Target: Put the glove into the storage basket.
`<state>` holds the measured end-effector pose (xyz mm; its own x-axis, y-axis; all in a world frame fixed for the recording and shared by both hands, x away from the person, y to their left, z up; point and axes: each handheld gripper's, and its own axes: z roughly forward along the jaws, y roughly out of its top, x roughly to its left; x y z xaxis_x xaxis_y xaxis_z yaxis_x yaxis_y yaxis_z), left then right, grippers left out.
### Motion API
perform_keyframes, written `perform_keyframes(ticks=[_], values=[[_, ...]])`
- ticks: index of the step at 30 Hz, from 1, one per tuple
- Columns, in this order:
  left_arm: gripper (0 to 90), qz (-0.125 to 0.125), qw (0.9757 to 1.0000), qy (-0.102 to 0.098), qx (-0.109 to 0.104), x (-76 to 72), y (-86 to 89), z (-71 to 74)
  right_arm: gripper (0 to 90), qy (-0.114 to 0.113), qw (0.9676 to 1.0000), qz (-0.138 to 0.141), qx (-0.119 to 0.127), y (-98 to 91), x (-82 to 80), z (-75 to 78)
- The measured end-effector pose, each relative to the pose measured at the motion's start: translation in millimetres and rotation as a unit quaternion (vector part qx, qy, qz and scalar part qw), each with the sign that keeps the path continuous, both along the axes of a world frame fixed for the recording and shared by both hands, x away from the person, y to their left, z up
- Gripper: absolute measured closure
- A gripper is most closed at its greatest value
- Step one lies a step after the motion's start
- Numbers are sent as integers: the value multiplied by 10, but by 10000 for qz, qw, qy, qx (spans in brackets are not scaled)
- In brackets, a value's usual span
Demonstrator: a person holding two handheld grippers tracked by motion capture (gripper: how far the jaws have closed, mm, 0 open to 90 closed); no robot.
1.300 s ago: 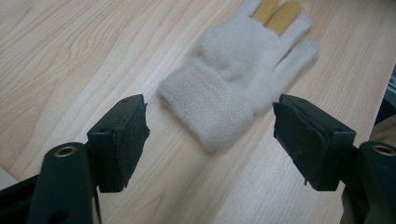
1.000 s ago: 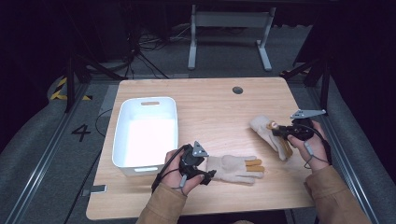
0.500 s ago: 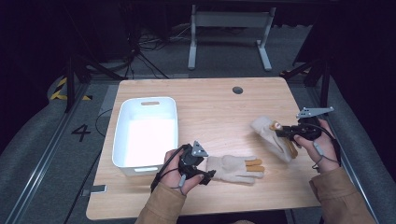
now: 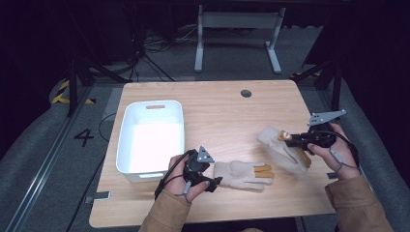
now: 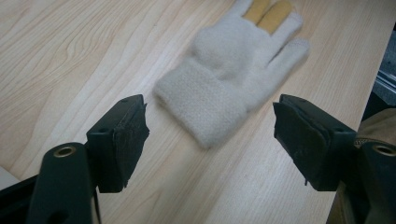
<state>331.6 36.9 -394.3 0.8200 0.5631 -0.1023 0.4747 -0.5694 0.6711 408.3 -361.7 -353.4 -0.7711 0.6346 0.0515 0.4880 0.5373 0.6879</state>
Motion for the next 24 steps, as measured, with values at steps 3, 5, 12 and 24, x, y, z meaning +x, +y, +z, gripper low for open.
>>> perform_keyframes(ticks=[3, 5, 12, 24], values=[[261, -7, 10000, 2, -3, -4, 7, -1, 728, -17, 9998, 182, 1, 37, -23, 21], [260, -47, 10000, 17, 22, -8, 7, -2, 728, -14, 9993, 376, -3, 78, -41, 34], [261, -55, 10000, 21, 25, -31, 21, 2, 728, 37, 9967, 809, 16, 171, -56, 53], [262, -31, 10000, 34, 22, -75, 69, 22, 727, 72, 9874, 1580, 25, 378, -70, 58]])
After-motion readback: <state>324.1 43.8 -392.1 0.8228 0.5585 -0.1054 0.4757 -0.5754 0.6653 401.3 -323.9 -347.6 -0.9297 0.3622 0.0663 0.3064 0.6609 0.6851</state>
